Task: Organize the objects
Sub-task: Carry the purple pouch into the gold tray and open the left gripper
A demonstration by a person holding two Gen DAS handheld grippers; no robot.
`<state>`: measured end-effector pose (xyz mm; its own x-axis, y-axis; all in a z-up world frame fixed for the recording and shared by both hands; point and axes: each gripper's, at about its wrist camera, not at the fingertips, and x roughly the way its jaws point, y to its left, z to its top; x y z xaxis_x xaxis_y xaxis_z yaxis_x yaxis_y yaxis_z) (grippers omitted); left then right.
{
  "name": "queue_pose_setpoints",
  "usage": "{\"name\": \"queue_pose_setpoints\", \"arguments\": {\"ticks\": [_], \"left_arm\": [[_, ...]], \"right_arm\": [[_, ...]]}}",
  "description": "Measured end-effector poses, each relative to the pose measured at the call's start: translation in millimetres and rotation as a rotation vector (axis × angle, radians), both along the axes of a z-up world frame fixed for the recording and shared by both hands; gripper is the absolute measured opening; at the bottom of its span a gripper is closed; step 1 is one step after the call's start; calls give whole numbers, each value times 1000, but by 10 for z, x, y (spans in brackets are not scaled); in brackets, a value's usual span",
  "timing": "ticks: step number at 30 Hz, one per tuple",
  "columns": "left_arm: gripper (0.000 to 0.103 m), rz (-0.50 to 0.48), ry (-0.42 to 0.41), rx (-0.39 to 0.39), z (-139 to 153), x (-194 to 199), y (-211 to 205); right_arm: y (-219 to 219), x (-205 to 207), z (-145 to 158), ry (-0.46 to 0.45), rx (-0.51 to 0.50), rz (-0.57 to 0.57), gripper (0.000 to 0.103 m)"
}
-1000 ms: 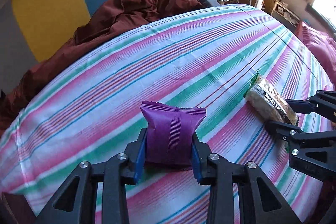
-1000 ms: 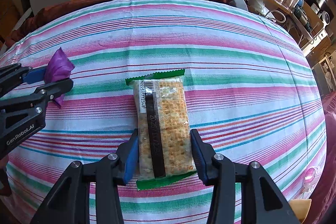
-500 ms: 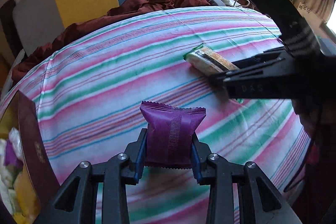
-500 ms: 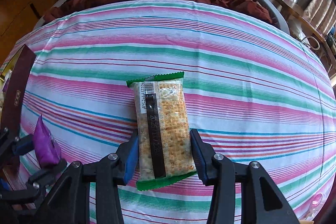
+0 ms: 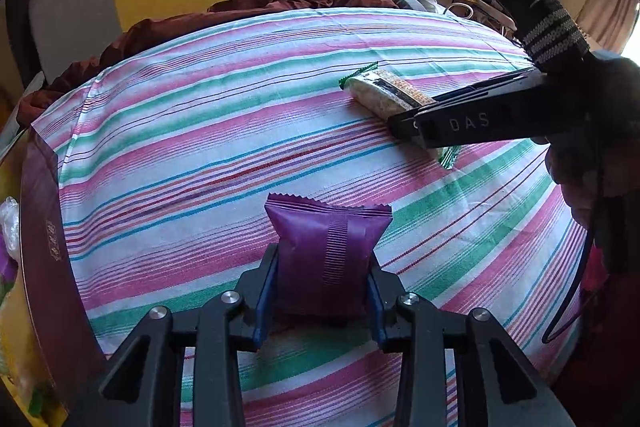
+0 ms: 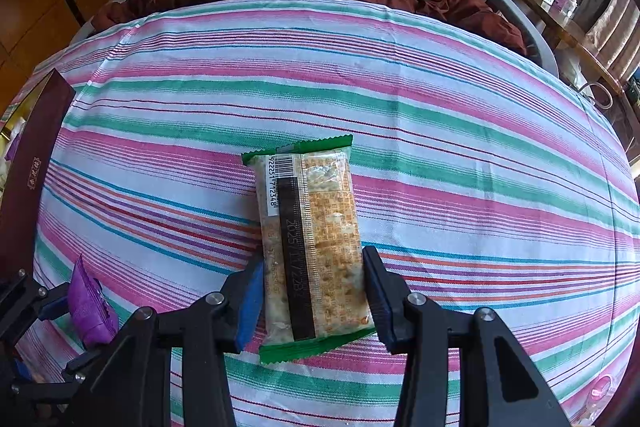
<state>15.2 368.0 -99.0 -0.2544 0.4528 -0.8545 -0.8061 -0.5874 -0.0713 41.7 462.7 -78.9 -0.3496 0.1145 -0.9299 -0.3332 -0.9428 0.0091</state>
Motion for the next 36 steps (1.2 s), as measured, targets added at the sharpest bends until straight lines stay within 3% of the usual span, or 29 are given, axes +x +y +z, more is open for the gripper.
{"name": "queue_pose_setpoints", "arguments": {"ticks": [11,21,36], "left_arm": [[39,-5,57,71,-44,63,-52],[37,15,97,32,-20,92,-12],[37,28,204,130,706,357,-355]], "right_arm": [[-33,32,1,-1,5,4,47],[-77,115,17,13,10,9,47],[-112,174,2,40,41,23,47]]}}
